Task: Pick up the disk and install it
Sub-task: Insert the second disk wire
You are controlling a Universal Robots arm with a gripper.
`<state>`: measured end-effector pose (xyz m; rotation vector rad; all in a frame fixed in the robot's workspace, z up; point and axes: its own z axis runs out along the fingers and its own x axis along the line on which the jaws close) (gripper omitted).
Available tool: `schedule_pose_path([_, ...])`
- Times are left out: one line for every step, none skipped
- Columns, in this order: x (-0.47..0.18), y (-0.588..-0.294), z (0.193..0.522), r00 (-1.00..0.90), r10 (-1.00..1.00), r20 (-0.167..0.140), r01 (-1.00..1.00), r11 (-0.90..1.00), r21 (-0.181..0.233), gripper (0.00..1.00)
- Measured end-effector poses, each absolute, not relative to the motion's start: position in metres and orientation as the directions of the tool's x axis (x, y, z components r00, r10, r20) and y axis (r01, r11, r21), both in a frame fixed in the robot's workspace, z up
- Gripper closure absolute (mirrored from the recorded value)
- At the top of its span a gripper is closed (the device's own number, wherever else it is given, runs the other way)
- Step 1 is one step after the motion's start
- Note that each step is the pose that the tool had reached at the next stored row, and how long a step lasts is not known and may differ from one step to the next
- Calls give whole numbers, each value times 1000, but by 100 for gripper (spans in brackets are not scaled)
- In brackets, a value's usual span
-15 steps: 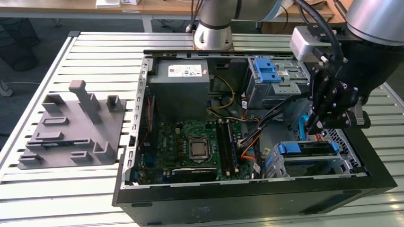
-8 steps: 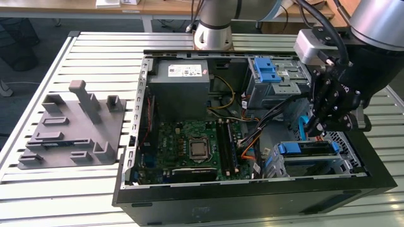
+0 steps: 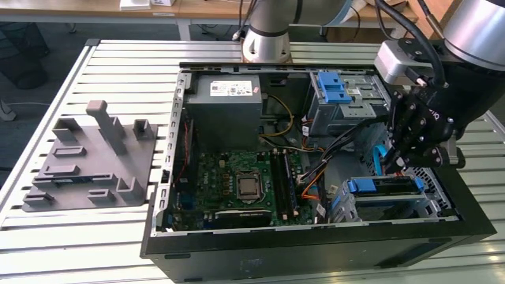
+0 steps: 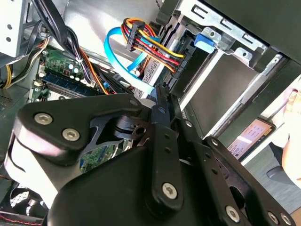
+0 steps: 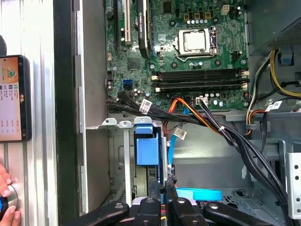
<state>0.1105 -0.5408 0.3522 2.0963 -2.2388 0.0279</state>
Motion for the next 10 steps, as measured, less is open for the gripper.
schedule_pose_path([110, -541, 352, -64, -996, 67, -997, 67, 38, 84])
schedule_pose_path([110, -542, 351, -65, -996, 66, -997, 67, 38, 84])
schedule_pose_path([111, -543, 350, -65, -996, 66, -997, 68, 38, 84])
schedule_pose_path([111, -545, 349, -66, -996, 67, -997, 68, 38, 84])
schedule_pose_path([111, -546, 348, -66, -996, 66, -997, 69, 38, 84])
schedule_pose_path([111, -547, 346, -67, -996, 66, -997, 70, 38, 84])
schedule_pose_path([111, -547, 344, -68, -996, 66, -997, 70, 38, 84])
schedule_pose_path([113, -547, 343, -68, -995, 66, -997, 71, 38, 84])
schedule_pose_path([114, -547, 342, -69, -995, 66, -997, 71, 39, 84])
schedule_pose_path([116, -547, 341, -69, -995, 66, -997, 72, 40, 84])
